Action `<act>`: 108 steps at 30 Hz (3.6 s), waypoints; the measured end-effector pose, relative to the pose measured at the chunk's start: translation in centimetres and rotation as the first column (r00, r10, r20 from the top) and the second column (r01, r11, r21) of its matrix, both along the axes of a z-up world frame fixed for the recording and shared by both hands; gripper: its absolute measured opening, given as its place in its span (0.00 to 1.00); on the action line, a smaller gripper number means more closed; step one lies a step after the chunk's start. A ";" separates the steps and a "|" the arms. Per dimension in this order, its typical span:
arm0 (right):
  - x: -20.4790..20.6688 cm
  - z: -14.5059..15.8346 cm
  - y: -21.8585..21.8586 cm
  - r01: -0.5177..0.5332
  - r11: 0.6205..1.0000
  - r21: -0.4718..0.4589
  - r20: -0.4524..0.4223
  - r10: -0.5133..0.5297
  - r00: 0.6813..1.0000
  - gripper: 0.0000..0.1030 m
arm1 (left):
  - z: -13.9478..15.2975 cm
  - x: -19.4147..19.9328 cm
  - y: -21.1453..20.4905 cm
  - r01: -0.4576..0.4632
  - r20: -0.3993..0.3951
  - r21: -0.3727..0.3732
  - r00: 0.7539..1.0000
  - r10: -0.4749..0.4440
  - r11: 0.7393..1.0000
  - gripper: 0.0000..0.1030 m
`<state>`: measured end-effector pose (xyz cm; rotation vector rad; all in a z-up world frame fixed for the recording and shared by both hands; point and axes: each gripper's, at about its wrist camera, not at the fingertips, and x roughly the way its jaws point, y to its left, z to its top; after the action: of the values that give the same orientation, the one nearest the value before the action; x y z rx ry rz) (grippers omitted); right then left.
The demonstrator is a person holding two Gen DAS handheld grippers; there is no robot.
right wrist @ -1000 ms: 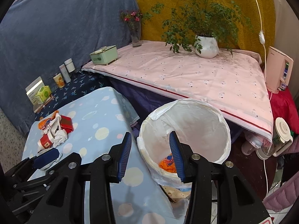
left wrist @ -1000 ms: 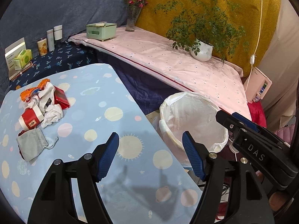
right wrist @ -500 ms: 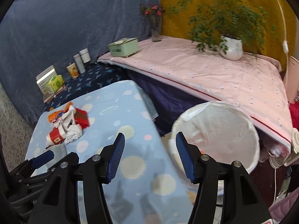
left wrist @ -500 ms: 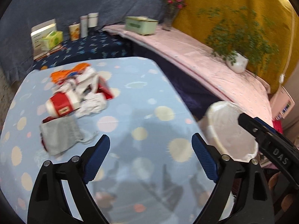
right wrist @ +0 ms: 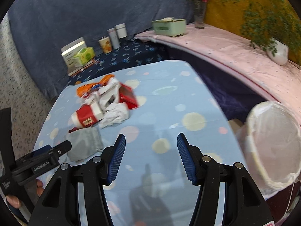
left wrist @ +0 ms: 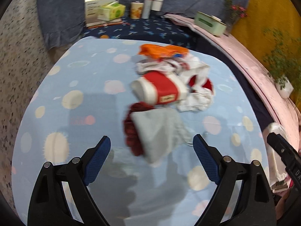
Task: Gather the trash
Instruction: 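Grasp the dark red scrunchie with the left tool while the right tool grasps the grey pouch, then carry scrunchie and pouch over the wastebasket and open both tools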
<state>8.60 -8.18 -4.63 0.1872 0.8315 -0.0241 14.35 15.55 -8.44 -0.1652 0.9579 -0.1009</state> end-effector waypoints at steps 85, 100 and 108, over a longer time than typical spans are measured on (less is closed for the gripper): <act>-8.0 7.0 -14.6 0.273 0.952 0.142 0.170 -0.295 0.940 0.08 | 9.2 -4.3 -22.1 0.488 0.162 -0.029 0.864 -0.477 0.873 0.17; -12.5 6.4 -24.0 0.432 0.889 0.152 0.170 -0.454 0.875 0.08 | 9.6 -7.0 -32.7 0.642 0.153 -0.022 0.759 -0.632 0.766 0.17; -13.3 4.9 -27.5 0.476 0.864 0.166 0.143 -0.499 0.855 0.08 | 8.7 -7.9 -37.4 0.702 0.133 -0.010 0.707 -0.695 0.712 0.17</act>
<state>-4.74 -35.71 0.29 0.5110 0.5840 -0.4317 6.42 -21.83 0.22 0.1641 0.8528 -0.8456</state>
